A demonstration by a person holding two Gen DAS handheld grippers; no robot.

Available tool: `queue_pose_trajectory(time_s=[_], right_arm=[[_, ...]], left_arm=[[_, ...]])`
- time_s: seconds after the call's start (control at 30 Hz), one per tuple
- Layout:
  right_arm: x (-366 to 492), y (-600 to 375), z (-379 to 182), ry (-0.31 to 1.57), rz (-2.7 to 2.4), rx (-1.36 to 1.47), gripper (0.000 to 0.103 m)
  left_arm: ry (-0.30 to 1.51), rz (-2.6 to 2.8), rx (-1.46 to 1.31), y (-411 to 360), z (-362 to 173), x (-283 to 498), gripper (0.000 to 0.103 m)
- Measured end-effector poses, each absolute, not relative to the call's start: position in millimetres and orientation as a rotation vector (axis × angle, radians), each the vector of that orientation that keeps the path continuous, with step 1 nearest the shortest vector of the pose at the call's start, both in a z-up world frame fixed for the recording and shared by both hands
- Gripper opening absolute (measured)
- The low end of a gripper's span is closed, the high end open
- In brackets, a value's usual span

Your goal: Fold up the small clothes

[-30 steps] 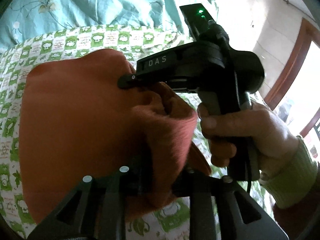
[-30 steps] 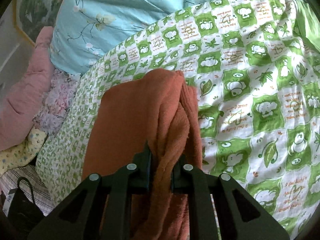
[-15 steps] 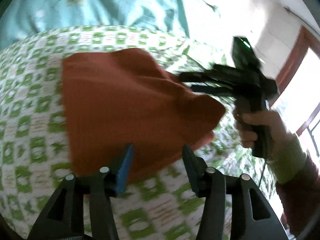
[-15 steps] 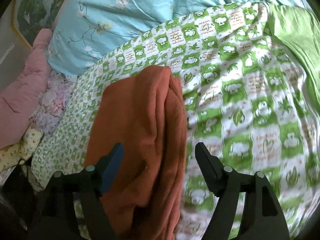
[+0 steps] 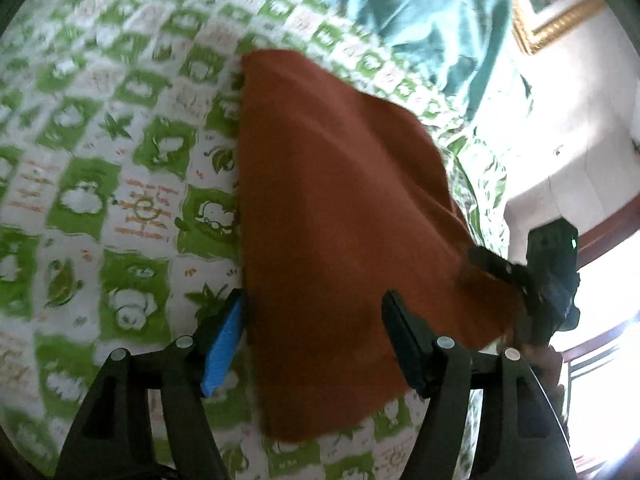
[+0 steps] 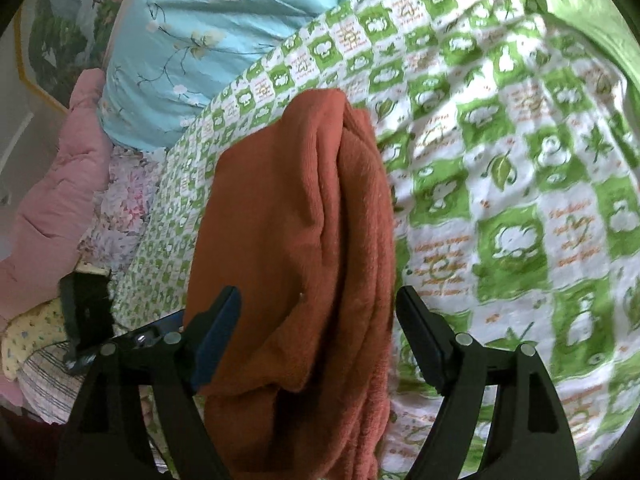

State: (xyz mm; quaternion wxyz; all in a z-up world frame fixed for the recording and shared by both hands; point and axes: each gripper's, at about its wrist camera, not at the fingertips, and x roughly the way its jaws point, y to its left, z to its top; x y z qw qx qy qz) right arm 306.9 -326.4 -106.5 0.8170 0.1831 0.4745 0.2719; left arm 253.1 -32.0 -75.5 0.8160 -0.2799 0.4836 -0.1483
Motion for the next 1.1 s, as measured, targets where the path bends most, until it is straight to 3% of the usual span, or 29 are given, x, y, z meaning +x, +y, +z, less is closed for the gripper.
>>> queue_pose_trajectory(time_s=[0.2, 0.23, 0.27, 0.3, 0.33, 0.4, 0.47, 0.77, 0.93, 1.1], right_arm=[[310, -316, -122, 1.050, 0.594, 0.405, 0.080], [311, -315, -124, 1.050, 0.594, 0.407, 0.080], [310, -313, -124, 1.048, 0.601, 0.413, 0.069], [310, -310, -125, 1.055, 0.609, 0.419, 0.054], [310, -308, -126, 1.065, 0.607, 0.417, 0.050], [306, -302, -122, 1.057, 0.592, 0.388, 0.039], [299, -296, -113, 1.033, 0.592, 0.370, 0.035], [258, -208, -93, 0.963, 0.812, 0.357, 0.032], [243, -147, -110, 0.999, 0.927, 0.354, 0.032], [235, -120, -142, 1.079, 0.921, 0.329, 0.032]], left_arm=[[1.062, -0.378, -0.687, -35, -99, 286, 0.072], [1.054, -0.384, -0.676, -37, -98, 290, 0.066], [1.039, -0.402, -0.652, -41, -96, 293, 0.056], [1.033, -0.426, -0.643, -42, -96, 295, 0.033], [1.023, -0.452, -0.644, -42, -94, 295, 0.027], [0.979, -0.478, -0.629, -38, -82, 287, 0.024], [0.934, -0.481, -0.609, -31, -64, 272, 0.024], [0.805, -0.371, -0.573, 60, -10, 167, 0.024], [0.812, -0.291, -0.577, 101, -17, 122, 0.024], [0.918, -0.249, -0.636, 121, -67, 113, 0.030]])
